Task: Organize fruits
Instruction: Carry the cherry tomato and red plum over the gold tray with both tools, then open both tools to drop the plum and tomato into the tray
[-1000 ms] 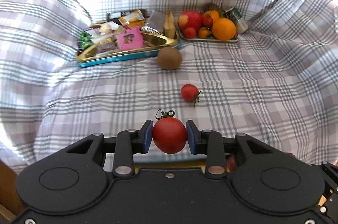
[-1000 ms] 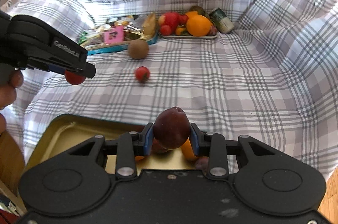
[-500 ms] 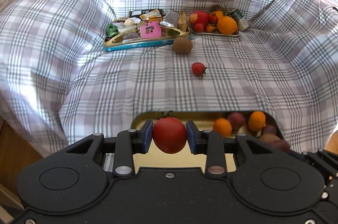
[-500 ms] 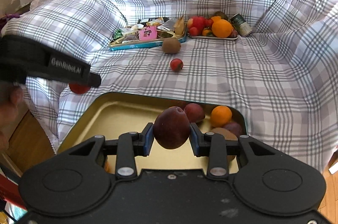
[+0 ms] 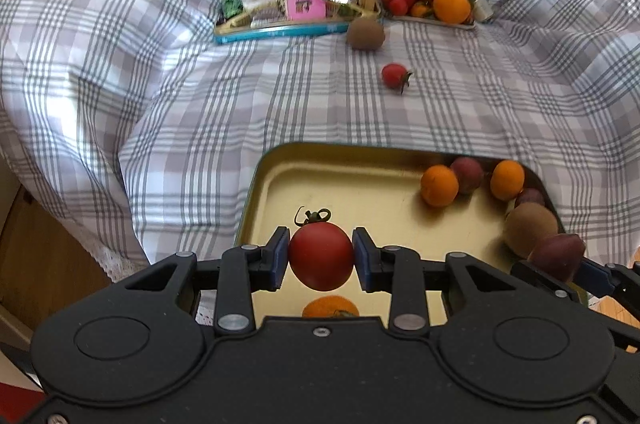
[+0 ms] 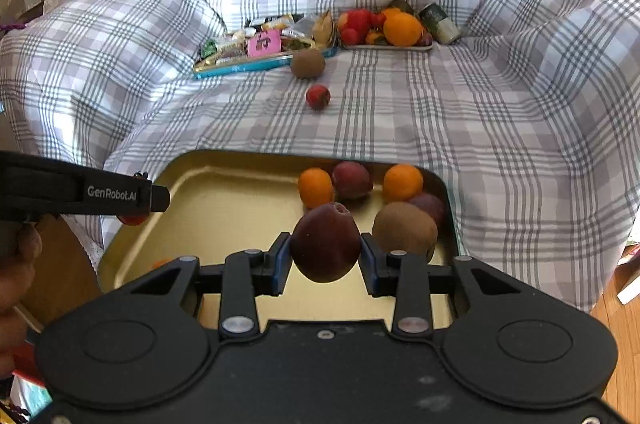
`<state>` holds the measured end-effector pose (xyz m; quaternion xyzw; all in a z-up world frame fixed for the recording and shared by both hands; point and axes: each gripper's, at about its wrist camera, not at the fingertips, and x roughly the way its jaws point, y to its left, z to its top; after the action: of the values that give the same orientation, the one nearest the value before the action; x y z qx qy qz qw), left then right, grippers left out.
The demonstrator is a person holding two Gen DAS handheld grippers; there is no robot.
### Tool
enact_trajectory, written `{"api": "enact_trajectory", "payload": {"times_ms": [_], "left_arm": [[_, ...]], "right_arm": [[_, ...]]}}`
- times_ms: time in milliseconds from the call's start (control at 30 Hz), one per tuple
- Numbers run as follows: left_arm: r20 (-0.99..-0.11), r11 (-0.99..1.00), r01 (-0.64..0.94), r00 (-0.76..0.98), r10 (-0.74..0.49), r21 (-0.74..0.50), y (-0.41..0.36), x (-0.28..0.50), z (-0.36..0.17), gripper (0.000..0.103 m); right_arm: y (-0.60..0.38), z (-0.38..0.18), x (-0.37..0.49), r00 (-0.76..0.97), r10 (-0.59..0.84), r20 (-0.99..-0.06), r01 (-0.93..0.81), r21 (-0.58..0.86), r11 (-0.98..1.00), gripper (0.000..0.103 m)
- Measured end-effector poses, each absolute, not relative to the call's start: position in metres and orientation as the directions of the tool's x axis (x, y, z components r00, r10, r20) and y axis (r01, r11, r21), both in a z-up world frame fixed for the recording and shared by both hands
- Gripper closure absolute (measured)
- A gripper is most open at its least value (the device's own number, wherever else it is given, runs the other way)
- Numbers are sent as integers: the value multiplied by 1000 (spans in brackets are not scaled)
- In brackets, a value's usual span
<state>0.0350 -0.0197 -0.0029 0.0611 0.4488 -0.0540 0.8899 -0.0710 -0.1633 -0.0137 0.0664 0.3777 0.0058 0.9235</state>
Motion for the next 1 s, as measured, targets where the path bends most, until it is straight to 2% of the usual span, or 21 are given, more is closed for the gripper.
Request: {"api": "enact_trajectory", "payload": {"times_ms": [600,1000], "left_arm": [[-830,990,134,557,-30,54,-19,44,-13,60],[-813,989,140,580,-47,43,-19,43,-6,60]], "right_arm": [[-162,-19,-72,696,59,-716,39,120,992,66],[-163,-20,-71,693,58,-719,43,122,992,66]]}}
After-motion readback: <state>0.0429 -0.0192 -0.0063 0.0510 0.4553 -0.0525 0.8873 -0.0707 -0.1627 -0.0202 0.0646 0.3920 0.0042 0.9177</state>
